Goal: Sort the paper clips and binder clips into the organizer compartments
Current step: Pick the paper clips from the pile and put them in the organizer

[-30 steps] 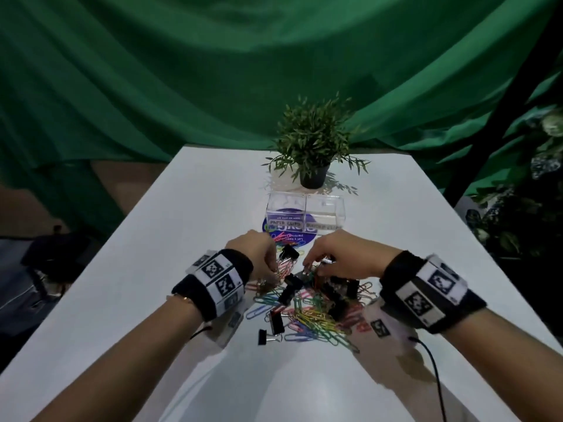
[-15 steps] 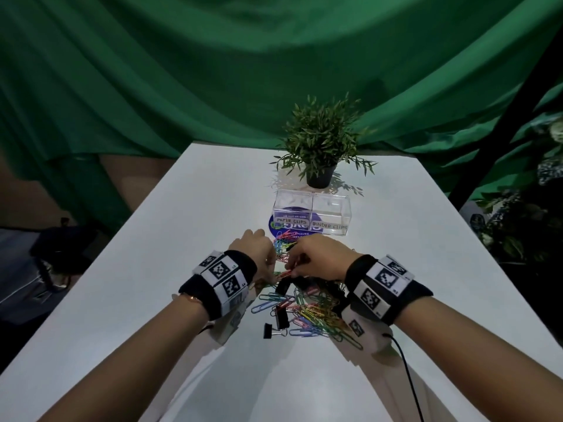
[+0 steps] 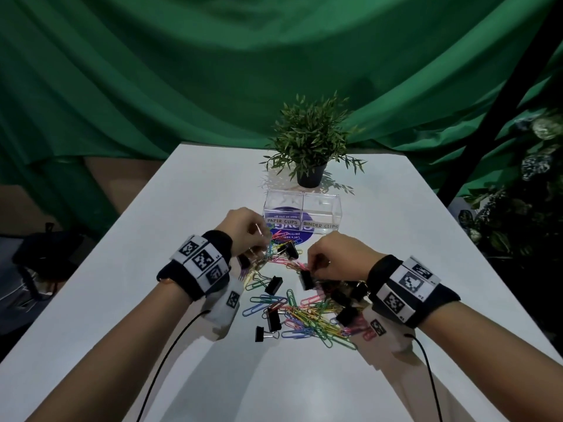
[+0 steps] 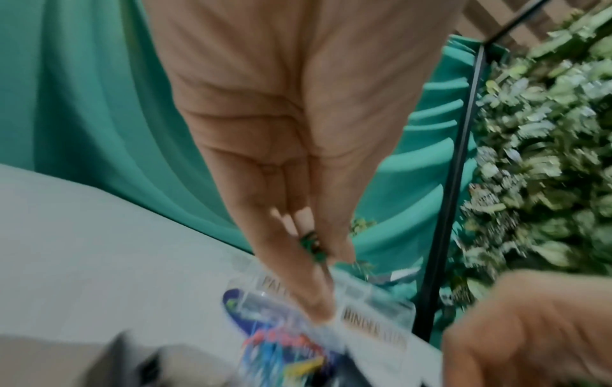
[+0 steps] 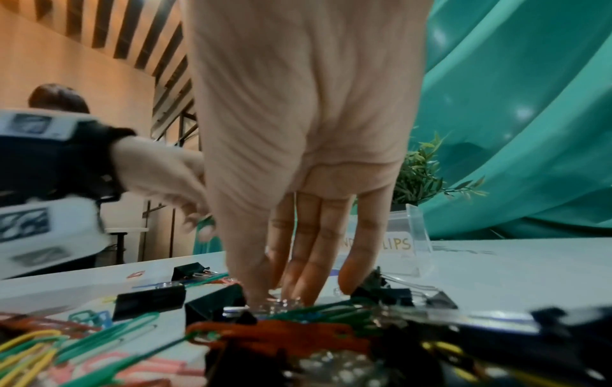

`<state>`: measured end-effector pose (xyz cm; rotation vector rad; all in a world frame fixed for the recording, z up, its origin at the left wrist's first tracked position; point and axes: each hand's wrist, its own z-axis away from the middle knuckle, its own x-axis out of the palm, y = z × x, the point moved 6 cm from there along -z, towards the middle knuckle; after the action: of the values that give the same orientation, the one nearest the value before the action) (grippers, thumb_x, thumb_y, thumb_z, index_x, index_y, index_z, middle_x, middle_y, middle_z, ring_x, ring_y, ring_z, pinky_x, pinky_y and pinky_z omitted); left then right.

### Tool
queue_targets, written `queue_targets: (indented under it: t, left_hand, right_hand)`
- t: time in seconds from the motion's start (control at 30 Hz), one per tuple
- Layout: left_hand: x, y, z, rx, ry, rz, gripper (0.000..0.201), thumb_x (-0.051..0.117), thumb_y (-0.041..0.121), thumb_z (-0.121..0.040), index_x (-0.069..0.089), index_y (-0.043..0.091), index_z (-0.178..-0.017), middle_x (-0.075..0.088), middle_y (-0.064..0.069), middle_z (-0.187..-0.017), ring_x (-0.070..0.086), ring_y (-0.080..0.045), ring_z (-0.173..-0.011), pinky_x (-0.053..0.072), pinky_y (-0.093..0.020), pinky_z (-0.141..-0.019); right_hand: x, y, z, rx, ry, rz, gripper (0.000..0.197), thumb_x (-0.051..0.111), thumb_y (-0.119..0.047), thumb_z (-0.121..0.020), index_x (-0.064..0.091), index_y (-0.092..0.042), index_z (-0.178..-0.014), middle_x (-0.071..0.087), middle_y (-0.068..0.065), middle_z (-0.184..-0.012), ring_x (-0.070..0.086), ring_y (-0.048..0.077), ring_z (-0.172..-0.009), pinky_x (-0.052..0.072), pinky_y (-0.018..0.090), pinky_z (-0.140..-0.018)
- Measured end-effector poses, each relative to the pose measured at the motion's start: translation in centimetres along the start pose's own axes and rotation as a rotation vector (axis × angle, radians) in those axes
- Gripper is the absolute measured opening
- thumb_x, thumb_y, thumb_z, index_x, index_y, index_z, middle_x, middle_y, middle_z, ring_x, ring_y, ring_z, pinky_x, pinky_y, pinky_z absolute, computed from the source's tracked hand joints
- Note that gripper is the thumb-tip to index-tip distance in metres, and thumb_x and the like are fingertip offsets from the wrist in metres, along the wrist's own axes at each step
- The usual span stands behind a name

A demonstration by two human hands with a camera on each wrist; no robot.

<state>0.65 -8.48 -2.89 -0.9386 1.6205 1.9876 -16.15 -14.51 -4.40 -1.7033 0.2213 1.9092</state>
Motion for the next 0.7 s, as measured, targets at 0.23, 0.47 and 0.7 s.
queue_targets:
  t: [0.23,0.47,0.7]
  left_hand:
    - [-3.2,3.7,-5.7,0.119,0.286,0.162,0.014,0.059,0.0,-0.09,0.068,0.001,-0.1,0.069,-0.016,-0.083,0.066,-0.025,-0.071,0.06,-0.039,-0.075]
    - [-0.2,3.6,-9.6,0.155,0.065,-0.337,0.016,0.067,0.008,-0.085,0.073,0.007,-0.1,0.073,-0.013,-0.101,0.068,-0.025,-0.093,0.053,-0.03,-0.086]
    - [1.2,3.3,-10.2,0.138,-0.031,-0.417,0.021,0.063,0.01,-0.088,0.073,0.005,-0.106,0.072,-0.013,-0.11,0.066,-0.026,-0.105,0.05,-0.031,-0.096]
  right_hand:
    - [0.9,-1.0,-2.0,0.172,0.075,0.08,0.057,0.068,-0.066,-0.069,0.061,-0.013,-0.088,0.064,0.004,-0.088,0.06,0.025,-0.083,0.042,0.031,-0.061]
    - [0.8,-1.8,-2.3,0.178,0.141,0.063,0.018,0.064,-0.023,-0.08,0.072,-0.019,-0.096,0.07,0.009,-0.101,0.065,0.03,-0.095,0.048,0.033,-0.072]
    - [0.8,-1.7,-1.3,0.061,0.064,0.029,0.016,0.068,-0.022,-0.077,0.069,-0.021,-0.092,0.07,0.003,-0.1,0.063,0.025,-0.095,0.044,0.029,-0.067]
